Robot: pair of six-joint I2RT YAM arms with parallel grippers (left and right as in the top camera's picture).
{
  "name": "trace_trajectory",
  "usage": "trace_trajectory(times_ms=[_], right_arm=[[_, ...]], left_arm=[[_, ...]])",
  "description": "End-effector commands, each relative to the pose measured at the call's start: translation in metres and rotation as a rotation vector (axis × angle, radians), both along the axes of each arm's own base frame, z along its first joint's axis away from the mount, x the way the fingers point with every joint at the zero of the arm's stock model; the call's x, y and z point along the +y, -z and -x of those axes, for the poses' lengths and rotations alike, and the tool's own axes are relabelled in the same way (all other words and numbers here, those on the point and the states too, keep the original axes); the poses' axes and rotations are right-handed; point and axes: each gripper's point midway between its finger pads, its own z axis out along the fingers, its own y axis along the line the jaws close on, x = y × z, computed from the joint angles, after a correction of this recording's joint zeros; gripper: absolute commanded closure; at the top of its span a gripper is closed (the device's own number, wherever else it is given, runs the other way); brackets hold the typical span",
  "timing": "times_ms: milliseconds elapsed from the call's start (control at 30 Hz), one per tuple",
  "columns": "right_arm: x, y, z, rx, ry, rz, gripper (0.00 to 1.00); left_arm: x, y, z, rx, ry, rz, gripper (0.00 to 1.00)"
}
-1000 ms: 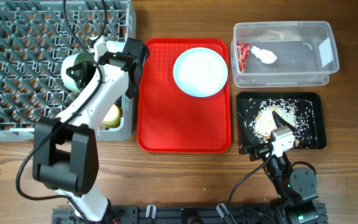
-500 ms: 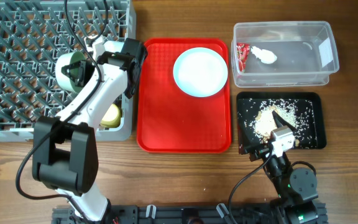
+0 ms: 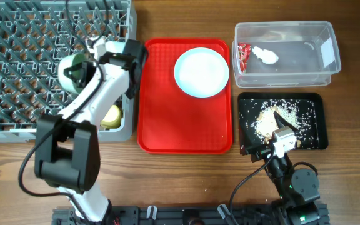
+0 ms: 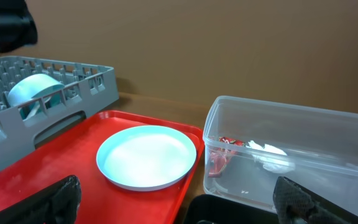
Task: Sort waste into correct bins and load items into the dishwasher rack
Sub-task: 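Lift the mint-green bowl and stand it in the rack slots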
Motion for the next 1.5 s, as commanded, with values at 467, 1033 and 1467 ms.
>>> trace_trajectory(times_ms=[467,1033,1467], right_arm=[[0.001,-0.003,0.001,-0.020,-0.012,0.008,0.00],[0.001,-0.003,0.001,-0.020,-0.012,0.008,0.00],[0.001,-0.003,0.001,-0.020,-0.012,0.008,0.00]], left_arm=[[0.012,0.029,0.008,0.117,-0.041,0.043,0.96],[0.026,0.016,0.005,0.073,-0.069,-0.024,0.96],[0.019,0.015,-0.004,0.091,-0.036,-0.040,0.96]])
